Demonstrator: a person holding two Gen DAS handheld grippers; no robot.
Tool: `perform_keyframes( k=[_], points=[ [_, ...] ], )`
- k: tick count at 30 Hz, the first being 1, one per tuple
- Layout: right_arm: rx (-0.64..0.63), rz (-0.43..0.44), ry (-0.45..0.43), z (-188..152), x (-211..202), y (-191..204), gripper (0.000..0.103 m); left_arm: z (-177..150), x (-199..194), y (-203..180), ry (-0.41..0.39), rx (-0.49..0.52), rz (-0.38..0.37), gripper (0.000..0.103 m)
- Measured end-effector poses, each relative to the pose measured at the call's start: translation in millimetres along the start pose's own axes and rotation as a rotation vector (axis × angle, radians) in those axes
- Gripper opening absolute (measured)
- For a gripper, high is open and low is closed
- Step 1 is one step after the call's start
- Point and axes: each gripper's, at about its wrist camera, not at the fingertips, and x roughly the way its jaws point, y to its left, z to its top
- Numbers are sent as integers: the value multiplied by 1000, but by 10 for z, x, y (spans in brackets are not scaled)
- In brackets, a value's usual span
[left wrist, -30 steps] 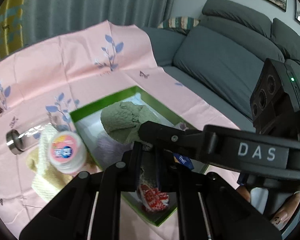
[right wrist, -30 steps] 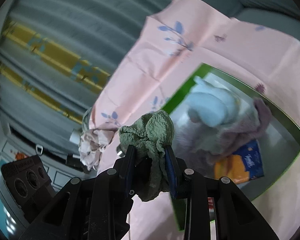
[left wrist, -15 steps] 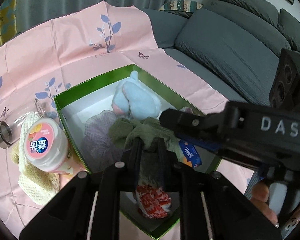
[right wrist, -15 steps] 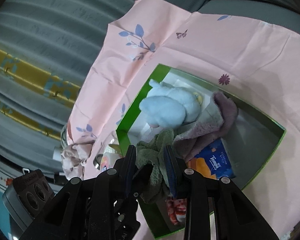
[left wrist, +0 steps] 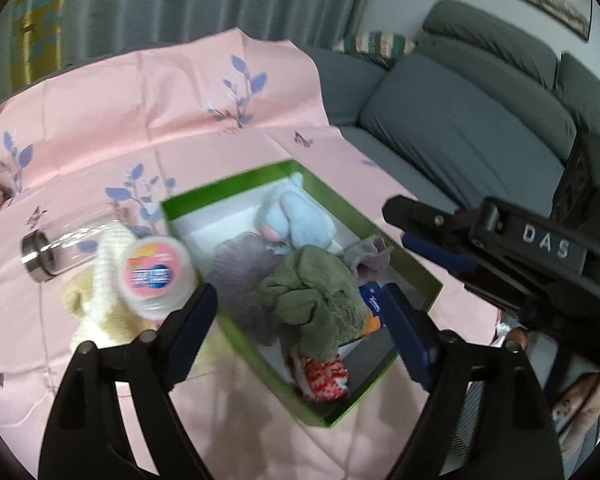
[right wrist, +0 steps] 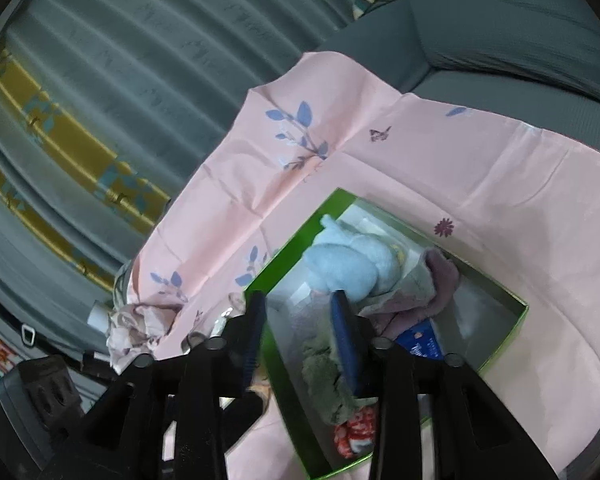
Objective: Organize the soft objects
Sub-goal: 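Release the green cloth into the box and withdraw, then move the right tool to the cream knitted towel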
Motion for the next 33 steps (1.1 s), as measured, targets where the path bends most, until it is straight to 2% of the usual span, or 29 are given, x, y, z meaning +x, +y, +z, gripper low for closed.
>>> perform_keyframes(
  k=[2, 5, 7, 10, 13, 16, 19, 22, 25, 28, 29, 31, 33],
  points=[
    [-43, -15, 1, -23, -56, 99, 62, -19, -128, 81, -8, -12, 21, 88],
    [-111, 17, -28, -60, -173, 255, 78, -80, -319, 227, -28, -25, 60, 89],
    [-150, 20, -24, -93, -211, 354, 84, -153, -453, 391, -40, -57, 84, 89],
    [-203, 36, -9, -160, -240, 493, 87, -345, -623, 657, -54, -103, 121, 89],
    [-241, 39, 20, -223, -214, 614, 87, -609, -743, 1007, -20, -142, 194, 89],
    [-300, 6, 63, -288, -106, 789, 87, -922, -876, 1471, 13, -226, 263, 89],
    [-371, -36, 128, -363, 78, 1064, 87, -1148, -947, 1873, 10, -324, 302, 89],
    [-510, -58, 214, -484, 363, 1513, 87, -1316, -982, 2171, -21, -442, 300, 89],
    [-669, -136, 357, -649, 898, 1994, 87, -1366, -918, 2342, 9, -529, 303, 89],
    [-759, -211, 475, -805, 1413, 2253, 87, -1341, -959, 2393, -18, -549, 294, 89],
    [-807, -276, 509, -896, 1637, 2342, 87, -1333, -979, 2396, -28, -541, 300, 89],
    [-901, -354, 557, -1040, 1923, 2436, 87, -1342, -1015, 2461, -32, -539, 354, 89],
    [-925, -403, 597, -1105, 2156, 2442, 87, -1371, -1043, 2523, -33, -556, 368, 89]
  ],
)
